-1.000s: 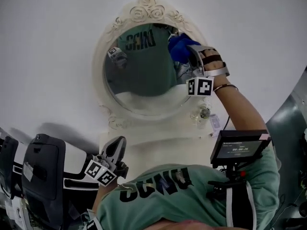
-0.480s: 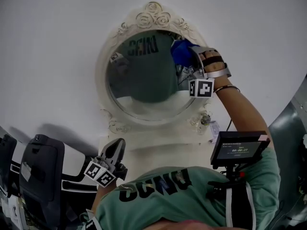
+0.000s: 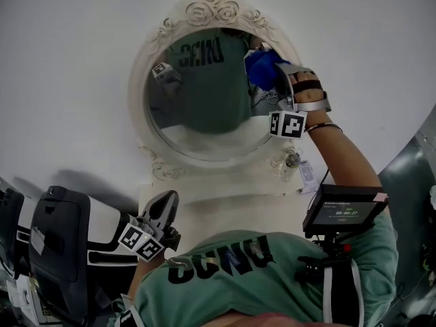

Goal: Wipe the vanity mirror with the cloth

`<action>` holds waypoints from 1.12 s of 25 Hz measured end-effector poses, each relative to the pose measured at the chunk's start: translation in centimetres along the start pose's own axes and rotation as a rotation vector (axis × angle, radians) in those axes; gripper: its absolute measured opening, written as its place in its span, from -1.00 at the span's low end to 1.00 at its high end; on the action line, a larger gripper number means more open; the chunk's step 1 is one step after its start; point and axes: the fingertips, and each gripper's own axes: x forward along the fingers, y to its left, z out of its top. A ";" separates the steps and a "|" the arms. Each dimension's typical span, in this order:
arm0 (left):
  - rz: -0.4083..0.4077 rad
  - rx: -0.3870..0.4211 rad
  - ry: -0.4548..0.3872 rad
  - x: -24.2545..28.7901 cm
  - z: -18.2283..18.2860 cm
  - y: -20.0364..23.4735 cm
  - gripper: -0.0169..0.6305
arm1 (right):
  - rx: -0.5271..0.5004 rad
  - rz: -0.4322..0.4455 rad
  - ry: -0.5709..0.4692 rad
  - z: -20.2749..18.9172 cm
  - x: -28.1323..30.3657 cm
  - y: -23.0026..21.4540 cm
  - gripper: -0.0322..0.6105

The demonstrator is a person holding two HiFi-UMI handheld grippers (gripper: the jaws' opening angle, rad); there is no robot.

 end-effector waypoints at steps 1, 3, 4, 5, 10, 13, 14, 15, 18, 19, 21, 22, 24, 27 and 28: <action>0.003 -0.005 0.005 -0.1 -0.2 0.0 -0.92 | 0.003 0.014 0.010 -0.5 -0.5 0.9 -0.75; 0.005 -0.016 0.021 -0.2 -0.9 -0.1 -0.92 | 0.009 0.050 0.026 -1.3 -1.6 3.4 -0.75; 0.003 -0.022 0.032 -0.1 -1.4 -0.1 -0.92 | 0.013 0.070 0.033 -1.7 -2.3 4.9 -0.75; 0.001 -0.029 0.045 0.0 -1.9 -0.1 -0.92 | 0.018 0.092 0.040 -2.1 -2.9 6.5 -0.75; -0.016 -0.091 0.131 0.7 -4.9 -0.7 -0.92 | 0.055 0.216 0.064 -3.4 -7.2 14.1 -0.75; -0.027 -0.123 0.168 1.4 -6.7 -1.4 -0.92 | 0.069 0.285 0.053 -3.5 -9.7 18.1 -0.75; -0.029 -0.135 0.178 1.6 -7.5 -1.7 -0.92 | 0.074 0.315 0.047 -3.2 -10.7 19.7 -0.75; -0.032 -0.150 0.189 1.8 -8.3 -1.9 -0.92 | 0.083 0.352 0.040 -2.8 -11.7 21.6 -0.75; -0.027 -0.191 0.232 1.8 -11.2 -1.5 -0.92 | 0.130 0.484 0.009 1.2 -13.9 29.3 -0.75; -0.020 -0.200 0.246 1.5 -12.1 -1.0 -0.92 | 0.154 0.520 -0.002 3.1 -14.2 31.8 -0.75; 0.001 -0.216 0.268 0.8 -13.6 -0.1 -0.92 | 0.194 0.572 -0.014 6.4 -14.4 35.2 -0.76; 0.012 -0.226 0.275 0.3 -14.0 0.3 -0.92 | 0.205 0.586 -0.015 7.4 -14.5 36.1 -0.76; 0.036 -0.242 0.278 -0.7 -14.4 0.9 -0.92 | 0.213 0.595 -0.014 8.3 -14.7 36.7 -0.76; 0.056 -0.248 0.263 -1.7 -14.1 1.4 -0.92 | 0.203 0.605 -0.012 8.4 -14.7 36.7 -0.76; 0.055 -0.245 0.255 -1.9 -13.8 1.5 -0.92 | 0.199 0.614 -0.010 8.4 -14.7 36.8 -0.76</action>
